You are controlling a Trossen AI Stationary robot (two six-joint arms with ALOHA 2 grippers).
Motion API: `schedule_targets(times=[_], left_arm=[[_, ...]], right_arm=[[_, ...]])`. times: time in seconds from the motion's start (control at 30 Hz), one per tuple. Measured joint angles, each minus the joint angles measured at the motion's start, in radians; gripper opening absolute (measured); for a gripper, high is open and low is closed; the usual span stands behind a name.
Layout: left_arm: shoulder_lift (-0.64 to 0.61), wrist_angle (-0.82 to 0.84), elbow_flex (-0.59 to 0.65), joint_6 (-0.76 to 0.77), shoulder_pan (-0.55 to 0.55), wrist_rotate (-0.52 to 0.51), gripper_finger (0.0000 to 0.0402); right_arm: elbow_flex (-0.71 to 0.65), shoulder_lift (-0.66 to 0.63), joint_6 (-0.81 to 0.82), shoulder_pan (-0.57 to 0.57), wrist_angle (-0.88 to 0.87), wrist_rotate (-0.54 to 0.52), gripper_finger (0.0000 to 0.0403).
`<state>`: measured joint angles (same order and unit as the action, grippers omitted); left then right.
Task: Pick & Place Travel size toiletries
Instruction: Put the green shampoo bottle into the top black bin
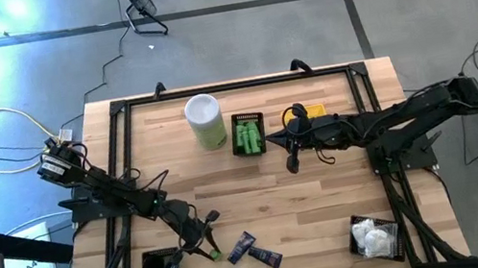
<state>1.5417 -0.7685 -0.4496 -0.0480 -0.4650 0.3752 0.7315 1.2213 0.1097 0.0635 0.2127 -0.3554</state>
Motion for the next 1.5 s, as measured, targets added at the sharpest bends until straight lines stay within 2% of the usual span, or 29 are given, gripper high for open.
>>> schedule_targets(times=[0.7,0.97,1.13,1.27,1.5], left_arm=[[-0.001,0.001,-0.011,0.004,0.0,-0.006,0.0104],[-0.021,-0.003,-0.015,0.008,0.0,-0.066,0.0104],[-0.071,0.001,-0.015,0.008,0.001,-0.142,0.0104],[-0.112,0.004,-0.015,0.008,0.001,-0.251,0.0104],[-0.185,0.008,-0.015,0.019,0.001,-0.527,0.0104]], right_arm=[[0.0,0.0,0.0,0.0,0.0,0.0,0.0005],[0.0,0.0,-0.007,0.0,0.0,0.0,0.0005],[0.0,0.0,-0.022,0.0,-0.008,0.0,0.0005],[0.0,0.0,-0.078,0.0,-0.03,0.0,0.0005],[0.0,0.0,-0.141,0.0,-0.045,-0.001,0.0005]])
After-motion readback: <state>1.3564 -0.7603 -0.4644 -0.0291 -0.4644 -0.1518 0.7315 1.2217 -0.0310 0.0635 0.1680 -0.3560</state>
